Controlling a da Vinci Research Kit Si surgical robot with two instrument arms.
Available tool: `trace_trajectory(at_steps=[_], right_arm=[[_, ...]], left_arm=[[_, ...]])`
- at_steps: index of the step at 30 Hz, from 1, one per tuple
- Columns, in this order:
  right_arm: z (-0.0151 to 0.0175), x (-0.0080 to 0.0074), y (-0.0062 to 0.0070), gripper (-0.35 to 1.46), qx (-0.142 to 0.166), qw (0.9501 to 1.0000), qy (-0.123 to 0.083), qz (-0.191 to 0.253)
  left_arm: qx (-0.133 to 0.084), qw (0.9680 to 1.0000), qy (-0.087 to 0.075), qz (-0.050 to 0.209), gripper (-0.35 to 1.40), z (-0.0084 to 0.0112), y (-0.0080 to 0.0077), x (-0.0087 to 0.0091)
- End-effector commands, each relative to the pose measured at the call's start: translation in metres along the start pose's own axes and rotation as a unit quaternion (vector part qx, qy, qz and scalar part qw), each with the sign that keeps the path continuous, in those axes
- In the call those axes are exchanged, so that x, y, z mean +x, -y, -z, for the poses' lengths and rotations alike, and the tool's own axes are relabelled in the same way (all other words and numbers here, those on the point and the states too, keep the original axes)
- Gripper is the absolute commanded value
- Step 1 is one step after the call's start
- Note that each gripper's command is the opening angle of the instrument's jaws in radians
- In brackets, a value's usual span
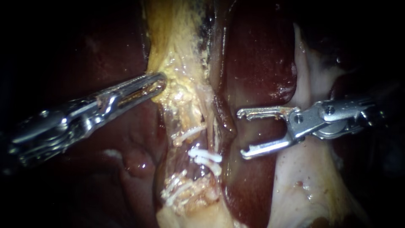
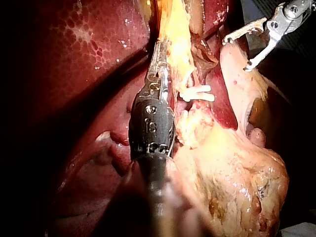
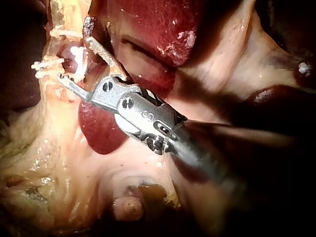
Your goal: Going back second clip right tube
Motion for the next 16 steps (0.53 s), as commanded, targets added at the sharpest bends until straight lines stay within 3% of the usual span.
trace_trajectory(at_steps=[1, 16], right_arm=[[0.0002, 0.0002, 0.0, 0.6, -0.001, 1.0, -0.003, -0.001], [0.0004, 0.0005, 0.0, 0.6, 0.0, 1.0, -0.006, -0.002]], left_arm=[[0.002, 1.0, -0.002, 0.0, -0.35, -0.0002, 0.0001, 0.0], [0.003, 1.0, -0.003, -0.001, -0.35, -0.0007, 0.0005, 0.0001]])
